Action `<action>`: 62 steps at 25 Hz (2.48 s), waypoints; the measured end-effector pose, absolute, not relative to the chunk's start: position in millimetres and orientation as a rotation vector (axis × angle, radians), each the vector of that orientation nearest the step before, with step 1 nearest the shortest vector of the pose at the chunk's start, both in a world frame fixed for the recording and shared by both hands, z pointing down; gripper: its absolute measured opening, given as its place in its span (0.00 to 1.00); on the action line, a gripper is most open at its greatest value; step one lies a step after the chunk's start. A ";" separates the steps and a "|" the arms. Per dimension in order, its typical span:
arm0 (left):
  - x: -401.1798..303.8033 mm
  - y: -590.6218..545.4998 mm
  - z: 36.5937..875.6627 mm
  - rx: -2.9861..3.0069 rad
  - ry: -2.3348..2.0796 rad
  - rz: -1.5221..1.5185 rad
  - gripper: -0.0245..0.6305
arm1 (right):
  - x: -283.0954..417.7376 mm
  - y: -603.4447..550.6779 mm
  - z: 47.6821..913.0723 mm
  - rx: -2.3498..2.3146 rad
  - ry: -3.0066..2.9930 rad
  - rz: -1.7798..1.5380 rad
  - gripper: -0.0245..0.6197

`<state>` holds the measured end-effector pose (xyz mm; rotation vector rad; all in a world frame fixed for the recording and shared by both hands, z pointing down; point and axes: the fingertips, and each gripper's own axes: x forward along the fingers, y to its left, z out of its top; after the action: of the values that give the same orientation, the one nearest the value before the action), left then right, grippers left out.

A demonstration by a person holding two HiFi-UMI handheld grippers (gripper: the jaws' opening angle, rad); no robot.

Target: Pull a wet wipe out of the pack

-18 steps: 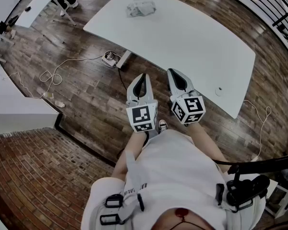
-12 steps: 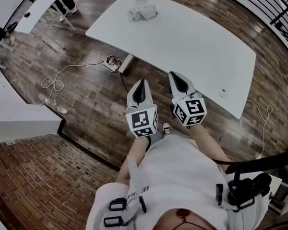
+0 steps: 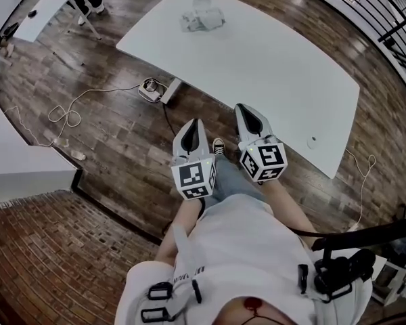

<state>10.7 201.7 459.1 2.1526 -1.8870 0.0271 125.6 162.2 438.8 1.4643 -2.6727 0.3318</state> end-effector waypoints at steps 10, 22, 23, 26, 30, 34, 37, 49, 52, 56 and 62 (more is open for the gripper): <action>-7.6 93.0 460.1 2.120 -1.948 0.041 0.04 | 99.9 47.7 448.0 1.345 -2.737 0.379 0.05; -9.1 -16.5 452.7 2.077 -2.008 0.050 0.04 | 99.0 -62.5 461.0 1.269 -2.744 0.432 0.05; -8.9 -19.7 455.9 2.068 -2.001 0.057 0.04 | 98.6 -66.6 464.0 1.271 -2.742 0.449 0.05; -12.4 -27.6 467.9 2.050 -1.977 0.085 0.04 | 93.3 -76.3 473.2 1.276 -2.726 0.480 0.05; -25.0 -49.2 473.1 2.063 -1.963 0.098 0.04 | 84.4 -94.3 477.9 1.303 -2.712 0.483 0.05; -36.2 -77.4 471.4 2.102 -1.929 0.097 0.04 | 78.8 -116.3 479.4 1.354 -2.680 0.479 0.05; -42.1 -96.5 470.7 2.141 -1.887 0.092 0.04 | 73.1 -133.6 480.0 1.402 -2.654 0.472 0.05; -80.3 -138.7 486.8 2.199 -1.781 0.102 0.04 | 31.2 -181.9 489.2 1.479 -2.570 0.426 0.05; -79.6 -143.9 491.9 2.211 -1.750 0.105 0.04 | 28.9 -189.6 489.2 1.490 -2.555 0.401 0.05; -71.5 -150.5 488.1 2.217 -1.727 0.074 0.04 | 30.0 -198.9 486.4 1.474 -2.548 0.368 0.05; -69.9 -144.6 480.3 2.204 -1.721 0.071 0.04 | 26.5 -209.5 494.1 1.399 -2.534 0.322 0.05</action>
<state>-69.9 -144.6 480.3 2.2036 -1.7212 0.0712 26.5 -209.5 494.1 1.3993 -2.5338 0.3222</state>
